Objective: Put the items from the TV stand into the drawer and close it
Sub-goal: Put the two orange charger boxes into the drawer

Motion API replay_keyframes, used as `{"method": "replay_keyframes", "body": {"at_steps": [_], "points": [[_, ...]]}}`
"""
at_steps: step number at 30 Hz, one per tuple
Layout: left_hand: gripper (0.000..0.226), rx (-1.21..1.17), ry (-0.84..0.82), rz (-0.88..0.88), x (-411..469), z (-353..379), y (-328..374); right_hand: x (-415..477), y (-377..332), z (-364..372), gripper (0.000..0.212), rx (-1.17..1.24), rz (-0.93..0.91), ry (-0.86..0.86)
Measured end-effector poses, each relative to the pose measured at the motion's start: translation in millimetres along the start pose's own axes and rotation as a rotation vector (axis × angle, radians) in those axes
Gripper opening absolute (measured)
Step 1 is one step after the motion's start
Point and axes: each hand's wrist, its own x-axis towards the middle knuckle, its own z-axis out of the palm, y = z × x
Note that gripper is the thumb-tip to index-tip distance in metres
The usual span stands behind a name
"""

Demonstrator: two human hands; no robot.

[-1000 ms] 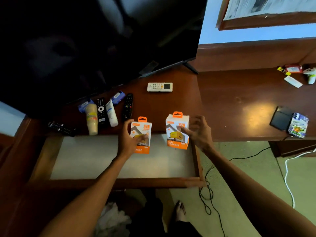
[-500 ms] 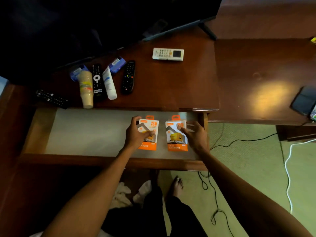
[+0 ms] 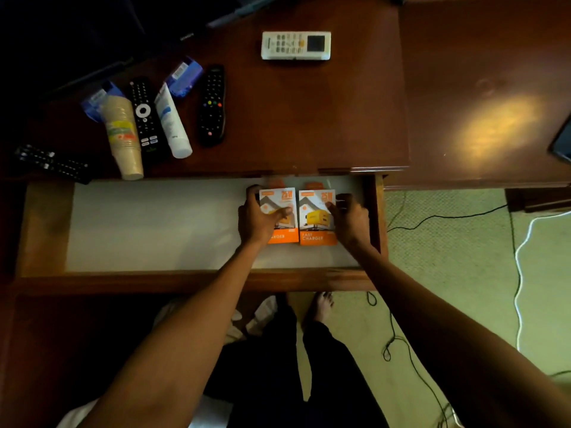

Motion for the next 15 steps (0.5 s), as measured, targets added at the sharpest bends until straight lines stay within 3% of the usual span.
{"method": "replay_keyframes", "body": {"at_steps": [3, 7, 11, 15], "points": [[0.083, 0.043, -0.049, -0.011, -12, 1, 1, -11, 0, -5, 0.065, -0.077, -0.043, -0.101], [0.082, 0.081, -0.129, -0.003, -29, 3, 3, -22, 3, -11, 0.098, -0.385, -0.151, -0.216], [0.077, 0.099, -0.243, 0.042, -39, 6, 4, -27, 6, -25, 0.09, -0.643, -0.201, -0.283], [0.077, 0.109, -0.294, 0.062, -46, 8, 6, -25, 10, -33, 0.093, -0.734, -0.247, -0.368]]}}
